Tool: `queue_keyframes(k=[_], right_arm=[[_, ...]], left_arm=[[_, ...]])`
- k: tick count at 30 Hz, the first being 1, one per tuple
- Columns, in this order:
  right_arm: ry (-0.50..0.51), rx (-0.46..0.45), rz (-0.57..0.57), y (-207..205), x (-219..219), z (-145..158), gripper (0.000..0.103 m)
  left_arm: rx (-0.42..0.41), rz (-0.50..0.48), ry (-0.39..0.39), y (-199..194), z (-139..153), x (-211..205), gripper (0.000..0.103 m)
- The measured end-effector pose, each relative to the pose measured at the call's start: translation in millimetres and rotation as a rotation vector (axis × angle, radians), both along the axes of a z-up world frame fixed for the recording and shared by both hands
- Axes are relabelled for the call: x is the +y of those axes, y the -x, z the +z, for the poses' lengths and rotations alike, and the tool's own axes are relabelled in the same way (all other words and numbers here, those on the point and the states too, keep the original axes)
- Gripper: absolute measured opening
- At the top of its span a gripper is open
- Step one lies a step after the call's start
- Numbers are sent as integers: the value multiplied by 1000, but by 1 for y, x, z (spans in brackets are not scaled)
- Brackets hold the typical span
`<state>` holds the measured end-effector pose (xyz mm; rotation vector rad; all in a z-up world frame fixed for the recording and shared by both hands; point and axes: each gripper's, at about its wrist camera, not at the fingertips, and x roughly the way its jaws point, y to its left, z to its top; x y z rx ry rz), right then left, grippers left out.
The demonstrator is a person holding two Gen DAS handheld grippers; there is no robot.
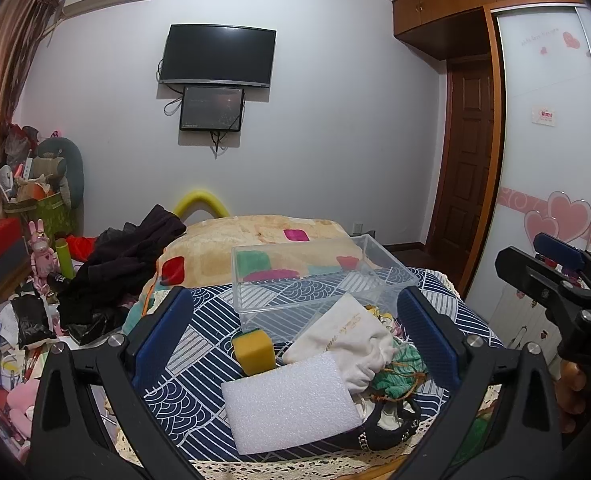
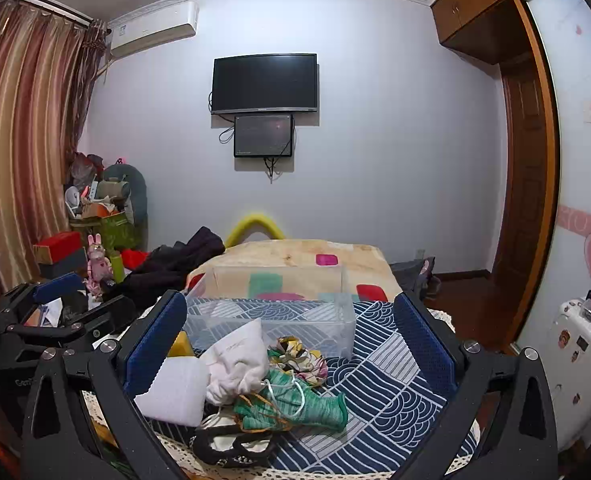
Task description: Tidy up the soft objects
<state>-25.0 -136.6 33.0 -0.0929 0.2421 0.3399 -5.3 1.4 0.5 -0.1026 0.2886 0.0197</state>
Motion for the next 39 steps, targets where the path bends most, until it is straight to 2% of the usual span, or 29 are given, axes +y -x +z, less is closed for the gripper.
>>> queue_keyframes(k=[27,39], right_arm=[[1,-5,-1,1,2,1,103],[4,42,6,-14,0,-13,103]], left_arm=[[-6,-2,-7,3,2,-1,103],[30,-4,-1,-12,-11,7,103]])
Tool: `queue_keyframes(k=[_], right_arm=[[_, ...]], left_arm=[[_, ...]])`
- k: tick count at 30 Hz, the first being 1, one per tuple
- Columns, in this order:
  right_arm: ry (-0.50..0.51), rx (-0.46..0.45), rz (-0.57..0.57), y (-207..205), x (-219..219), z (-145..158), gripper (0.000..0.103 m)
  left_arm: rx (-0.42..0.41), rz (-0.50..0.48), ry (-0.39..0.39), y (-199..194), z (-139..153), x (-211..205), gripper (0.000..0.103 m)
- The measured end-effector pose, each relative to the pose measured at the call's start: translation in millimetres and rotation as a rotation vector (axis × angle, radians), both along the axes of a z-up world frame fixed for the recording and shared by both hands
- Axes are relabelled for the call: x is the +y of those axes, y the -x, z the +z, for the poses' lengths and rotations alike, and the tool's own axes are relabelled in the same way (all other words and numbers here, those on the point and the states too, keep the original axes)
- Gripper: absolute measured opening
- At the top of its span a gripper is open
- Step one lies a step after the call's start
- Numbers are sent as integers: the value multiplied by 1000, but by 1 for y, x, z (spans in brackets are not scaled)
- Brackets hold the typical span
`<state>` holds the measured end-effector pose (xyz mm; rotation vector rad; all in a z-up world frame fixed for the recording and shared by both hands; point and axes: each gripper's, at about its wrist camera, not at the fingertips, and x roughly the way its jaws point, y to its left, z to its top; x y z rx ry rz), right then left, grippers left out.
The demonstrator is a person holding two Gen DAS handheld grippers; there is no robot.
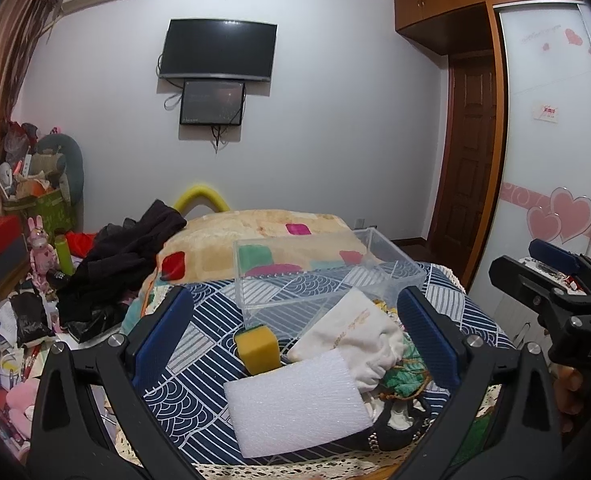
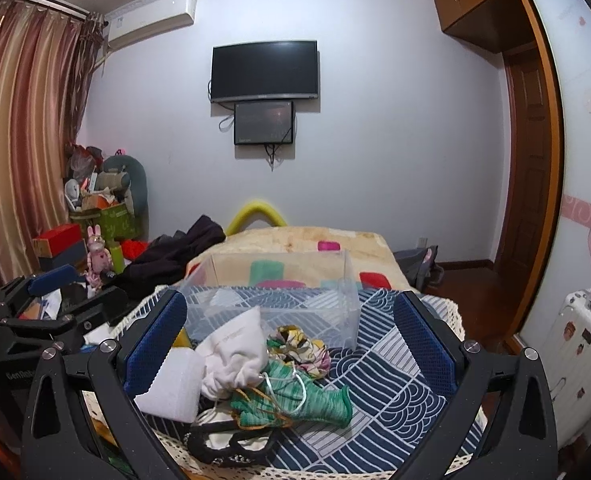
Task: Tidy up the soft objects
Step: 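Grasp the yellow-green sponge with the left tool while the right tool grasps the white cloth bag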
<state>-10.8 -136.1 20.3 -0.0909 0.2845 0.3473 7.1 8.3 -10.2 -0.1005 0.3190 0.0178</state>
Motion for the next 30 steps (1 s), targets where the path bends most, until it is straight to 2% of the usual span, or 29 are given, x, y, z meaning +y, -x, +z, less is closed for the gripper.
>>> queue_keyframes(k=[6,9,10,16,25,27,30], right_arm=[[10,65,-1,-20,-3,-20,103],[5,111,7,-29,-4,-29,101],[1,134,13,-34,-4,-34,98],[34,226,82,-47,10,-48,76],[94,268,154,-65,38,-61,68],[98,280,166,-69,40,-63,68],[110,301,179,-74,44,-68,61]], left_arm=[[60,45,45,-22,-19,23,103],[109,64,66,-38,-31,35,92],[133,66,72,-45,-35,38,88],[204,23,142,-69,-57,52,86],[284,-14,176,-96,-78,59,80],[293,-27,187,-100,-81,60,77],[317,-46,195,-104,-87,59,66]])
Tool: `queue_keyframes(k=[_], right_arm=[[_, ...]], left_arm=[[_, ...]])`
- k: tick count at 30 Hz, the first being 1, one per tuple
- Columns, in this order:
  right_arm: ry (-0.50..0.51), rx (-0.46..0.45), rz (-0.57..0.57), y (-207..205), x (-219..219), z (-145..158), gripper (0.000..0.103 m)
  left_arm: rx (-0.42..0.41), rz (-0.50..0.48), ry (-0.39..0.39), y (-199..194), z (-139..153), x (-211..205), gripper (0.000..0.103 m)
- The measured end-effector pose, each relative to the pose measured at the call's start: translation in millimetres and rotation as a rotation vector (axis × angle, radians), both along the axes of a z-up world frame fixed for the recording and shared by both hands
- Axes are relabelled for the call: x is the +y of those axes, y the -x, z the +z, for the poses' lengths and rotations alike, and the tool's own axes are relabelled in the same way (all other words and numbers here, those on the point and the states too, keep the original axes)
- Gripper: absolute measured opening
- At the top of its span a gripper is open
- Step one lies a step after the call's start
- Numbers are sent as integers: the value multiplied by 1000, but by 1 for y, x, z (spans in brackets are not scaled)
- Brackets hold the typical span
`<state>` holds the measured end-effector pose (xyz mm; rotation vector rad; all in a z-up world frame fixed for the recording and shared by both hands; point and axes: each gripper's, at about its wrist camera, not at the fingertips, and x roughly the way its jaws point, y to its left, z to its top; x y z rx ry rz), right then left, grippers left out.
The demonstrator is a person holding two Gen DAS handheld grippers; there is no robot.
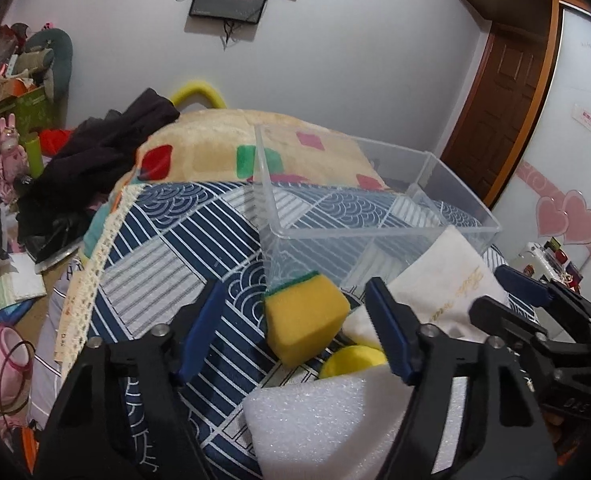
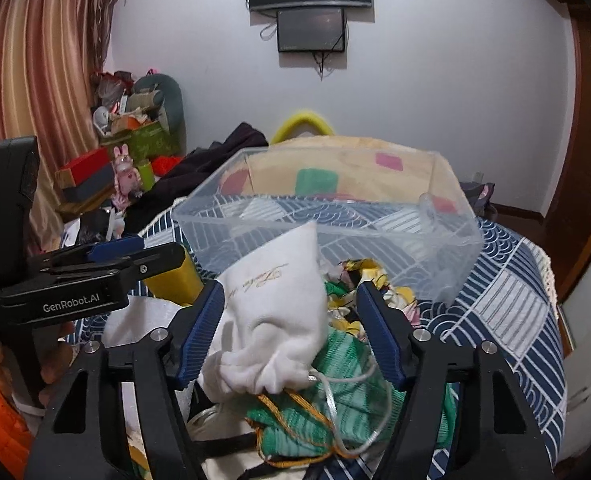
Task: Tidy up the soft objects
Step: 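Grasp the yellow-green sponge with the left tool while the right tool grasps the white cloth bag, then drop the sponge into the clear box with the left tool while the right tool places the cloth bag inside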
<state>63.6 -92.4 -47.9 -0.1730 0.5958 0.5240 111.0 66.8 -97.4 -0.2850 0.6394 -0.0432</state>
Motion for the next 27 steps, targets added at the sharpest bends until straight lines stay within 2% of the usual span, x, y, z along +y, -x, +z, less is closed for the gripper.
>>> queue_keyframes(k=[2,4,10,15,27], right_arm=[[8,24,8,-6,2,-6,47],[11,65,20,-10,2,-14,37],[-28,71,28,-6,-8,-13,12],[-46,12,4,0,-12,-4,10],[-58,-144,-46,16,-18,31,9]], left_arm=[[20,-11,13,-3,-5,0,52],[43,-28,39,-7,-11,0,42],[14,-18,9,1,-6,-4,41],[-33,-6,-46,11,7,-10,41],[-115,22,-77,31,42,-9,41]])
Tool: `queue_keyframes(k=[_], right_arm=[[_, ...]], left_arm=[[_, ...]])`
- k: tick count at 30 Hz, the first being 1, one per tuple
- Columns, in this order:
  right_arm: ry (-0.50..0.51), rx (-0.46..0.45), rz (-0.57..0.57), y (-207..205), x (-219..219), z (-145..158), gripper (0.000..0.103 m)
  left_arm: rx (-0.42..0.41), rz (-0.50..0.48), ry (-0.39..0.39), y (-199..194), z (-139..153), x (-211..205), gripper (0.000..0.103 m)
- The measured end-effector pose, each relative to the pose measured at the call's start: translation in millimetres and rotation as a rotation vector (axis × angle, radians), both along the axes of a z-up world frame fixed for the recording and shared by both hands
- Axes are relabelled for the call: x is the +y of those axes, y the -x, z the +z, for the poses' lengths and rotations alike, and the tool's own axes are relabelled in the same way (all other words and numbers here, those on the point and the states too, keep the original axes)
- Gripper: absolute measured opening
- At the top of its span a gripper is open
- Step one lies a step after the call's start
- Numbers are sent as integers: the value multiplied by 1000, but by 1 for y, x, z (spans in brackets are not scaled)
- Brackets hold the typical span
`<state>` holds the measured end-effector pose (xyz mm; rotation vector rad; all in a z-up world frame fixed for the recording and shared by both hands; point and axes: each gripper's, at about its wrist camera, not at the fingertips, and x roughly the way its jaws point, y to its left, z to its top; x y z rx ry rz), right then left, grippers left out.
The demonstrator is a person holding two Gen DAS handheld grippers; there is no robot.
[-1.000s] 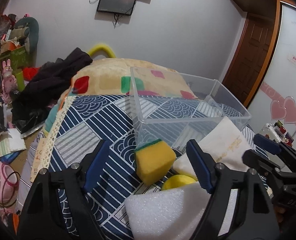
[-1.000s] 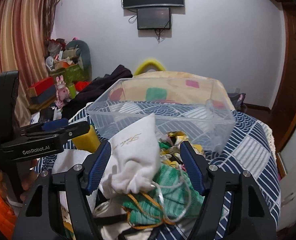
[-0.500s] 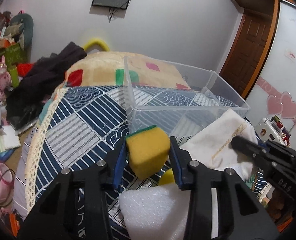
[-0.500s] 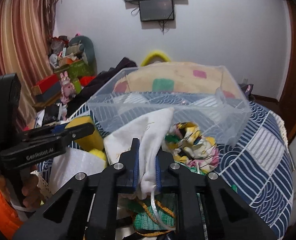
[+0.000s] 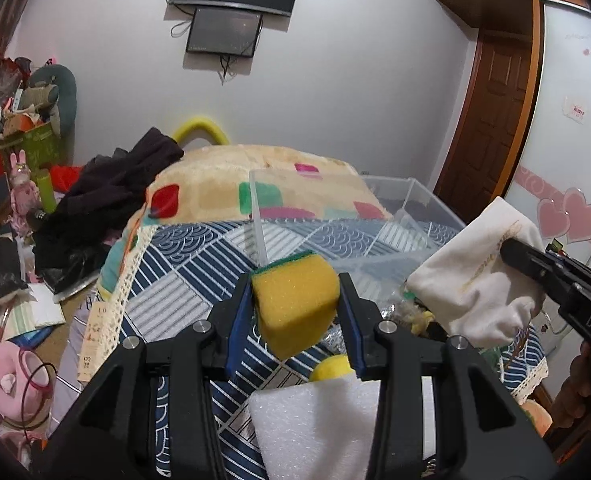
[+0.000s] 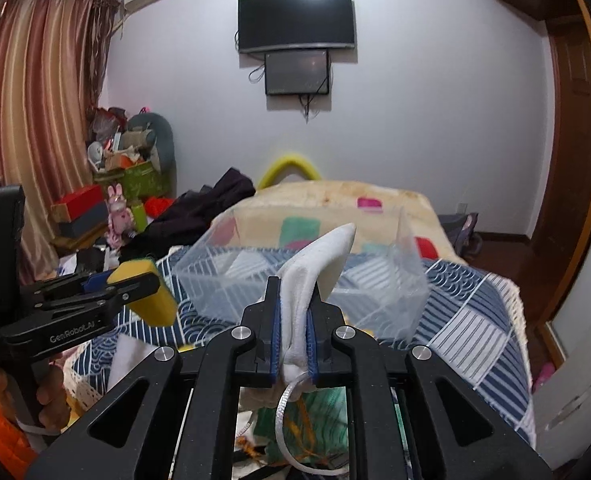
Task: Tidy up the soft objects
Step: 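Drop the sponge into the clear box with the left tool while the right tool places the cloth bag inside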
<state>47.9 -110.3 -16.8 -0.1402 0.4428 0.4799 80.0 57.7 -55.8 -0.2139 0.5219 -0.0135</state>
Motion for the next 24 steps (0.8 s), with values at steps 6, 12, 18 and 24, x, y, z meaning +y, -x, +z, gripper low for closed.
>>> queue_keyframes(k=[6,12,18,24], right_arm=[[-25,-55,-24,3,-11,20,9],[-28,-121,-46,5,-15,39,9],[-8,-177,-64,-6,-8,53,9],[19,-215,-93,-26,4,60,9]], left_arm=[[-47,-4,-18,2,22,0,41],[-60,-13,-30,-9,39,0,41],[-52,-27,-49,-29,51,-1,41],[-20,-18,-55,-54,50,2,41]])
